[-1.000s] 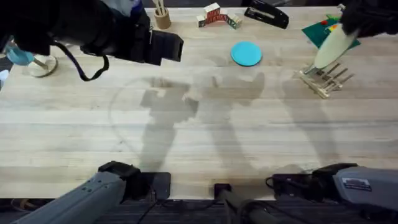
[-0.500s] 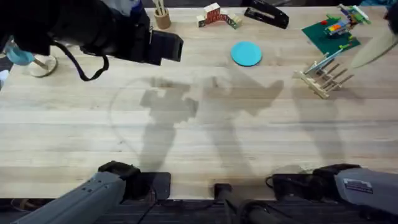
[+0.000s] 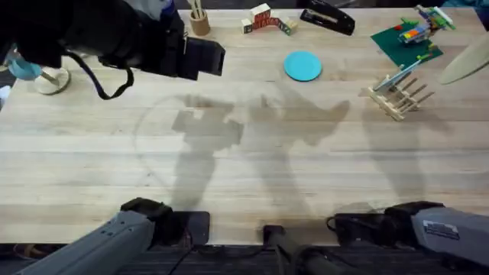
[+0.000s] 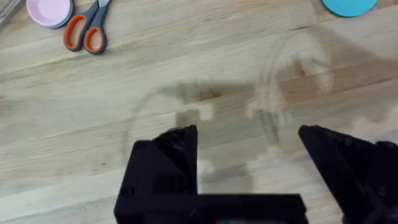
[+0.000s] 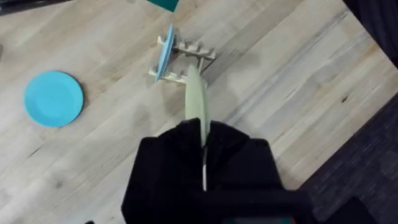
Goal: Pick up the plates from the table one by one and place each into a slot on the dish rack.
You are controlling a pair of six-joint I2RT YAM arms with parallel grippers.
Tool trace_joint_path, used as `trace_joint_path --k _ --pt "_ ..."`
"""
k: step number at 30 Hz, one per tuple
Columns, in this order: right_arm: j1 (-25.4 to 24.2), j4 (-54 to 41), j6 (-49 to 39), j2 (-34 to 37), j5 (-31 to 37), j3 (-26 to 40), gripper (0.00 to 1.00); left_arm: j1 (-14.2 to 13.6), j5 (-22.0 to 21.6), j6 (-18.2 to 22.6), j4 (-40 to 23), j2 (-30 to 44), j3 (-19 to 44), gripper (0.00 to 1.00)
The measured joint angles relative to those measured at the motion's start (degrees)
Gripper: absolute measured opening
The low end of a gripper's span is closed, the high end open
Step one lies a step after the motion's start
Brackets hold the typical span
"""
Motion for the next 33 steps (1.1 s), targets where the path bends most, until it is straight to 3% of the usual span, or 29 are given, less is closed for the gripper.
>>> trace_joint_path --k 6,18,27,31,33 --pt "0.0 0.0 2.2 0.0 -0.01 0.0 0.031 0.0 0.0 0.0 0.0 0.0 0.0 0.994" --pt "0.0 0.0 18.39 0.49 1.12 0.0 0.03 0.0 0.0 0.0 0.0 0.0 0.0 0.994" --pt "-0.36 0.0 25.13 4.19 3.22 0.0 0.03 0.0 0.0 0.0 0.0 0.01 0.0 0.995" --pt "-2.41 -0.02 26.98 6.58 3.49 0.0 0.03 0.0 0.0 0.0 0.0 0.0 0.0 0.994" --pt "-7.3 -0.05 27.16 8.22 3.09 0.0 0.03 0.0 0.0 0.0 0.0 0.0 0.0 0.995"
